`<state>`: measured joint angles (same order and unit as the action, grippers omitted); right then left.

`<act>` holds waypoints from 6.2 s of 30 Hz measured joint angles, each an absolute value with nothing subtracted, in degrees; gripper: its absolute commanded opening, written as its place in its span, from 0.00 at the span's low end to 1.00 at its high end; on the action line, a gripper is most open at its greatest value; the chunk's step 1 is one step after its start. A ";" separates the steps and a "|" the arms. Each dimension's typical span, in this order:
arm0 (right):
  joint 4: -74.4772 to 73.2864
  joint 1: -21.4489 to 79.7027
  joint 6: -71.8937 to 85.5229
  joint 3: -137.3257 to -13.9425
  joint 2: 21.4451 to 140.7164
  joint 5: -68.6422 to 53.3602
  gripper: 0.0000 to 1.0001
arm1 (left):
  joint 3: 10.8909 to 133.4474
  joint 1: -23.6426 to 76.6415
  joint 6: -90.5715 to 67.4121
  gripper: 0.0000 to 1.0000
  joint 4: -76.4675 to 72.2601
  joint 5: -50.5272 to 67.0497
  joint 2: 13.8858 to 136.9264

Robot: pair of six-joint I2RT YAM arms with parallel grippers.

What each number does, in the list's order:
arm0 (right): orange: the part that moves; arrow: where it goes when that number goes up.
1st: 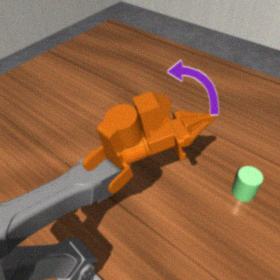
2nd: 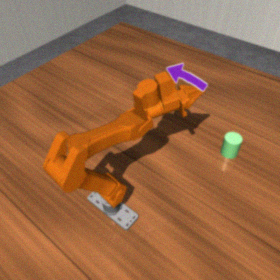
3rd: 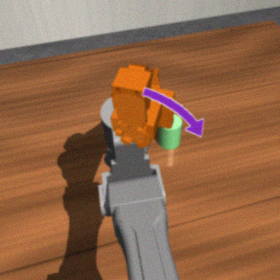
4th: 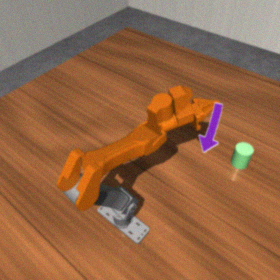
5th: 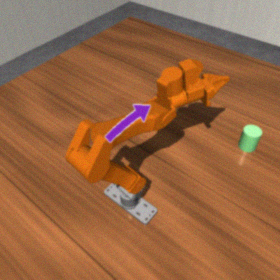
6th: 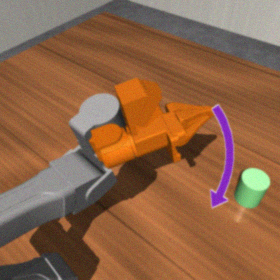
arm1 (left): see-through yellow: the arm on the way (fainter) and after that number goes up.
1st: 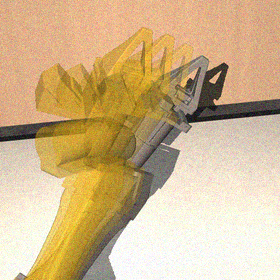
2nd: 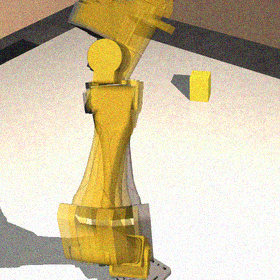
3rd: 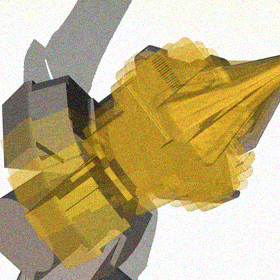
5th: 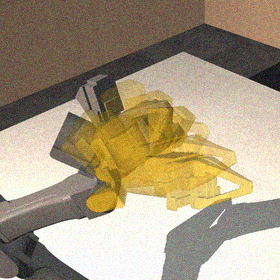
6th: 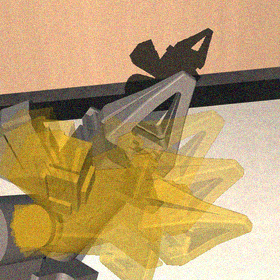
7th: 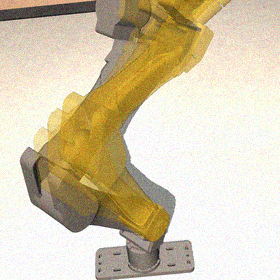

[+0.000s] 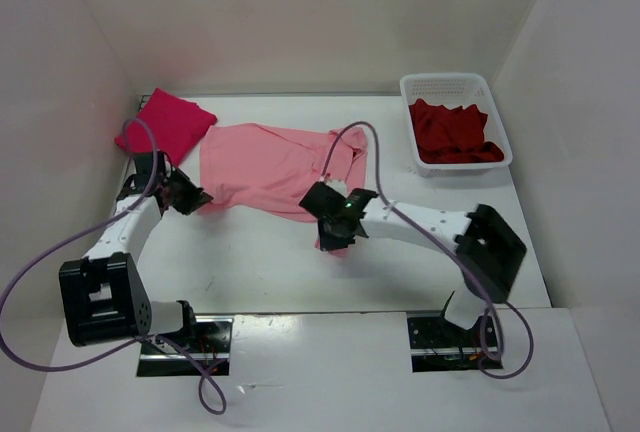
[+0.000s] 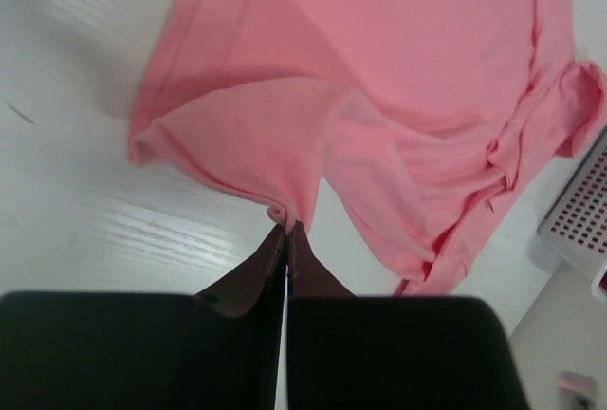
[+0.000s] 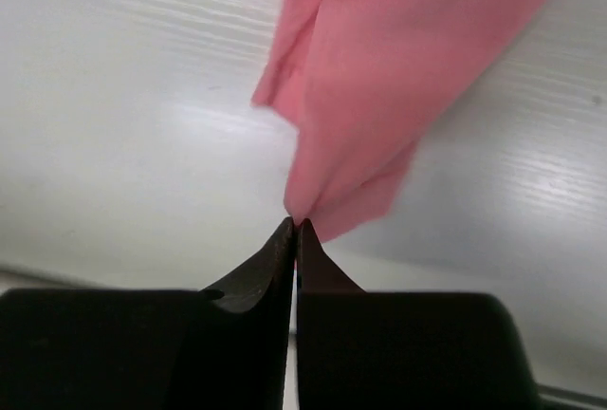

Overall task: Fold and stack the t-shirts
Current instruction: Flatten out the tshirt, then fold the flattened tshirt in 1/3 of the way

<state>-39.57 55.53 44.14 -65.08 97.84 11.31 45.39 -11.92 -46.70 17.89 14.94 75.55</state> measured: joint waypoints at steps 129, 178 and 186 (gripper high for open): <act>-32.21 9.78 32.40 -80.34 103.48 -1.28 0.01 | 58.06 -18.68 -43.66 0.07 18.83 15.25 96.18; -21.45 9.69 51.83 -37.08 78.28 4.93 0.37 | 41.10 -21.26 -46.68 0.00 13.26 21.85 90.76; -19.90 8.88 53.80 -38.15 81.80 7.31 0.00 | 41.54 -21.26 -46.02 0.00 13.52 21.96 91.05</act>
<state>-19.90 8.88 53.80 -38.15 81.80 7.31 41.54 -21.26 -46.02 13.52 21.96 91.05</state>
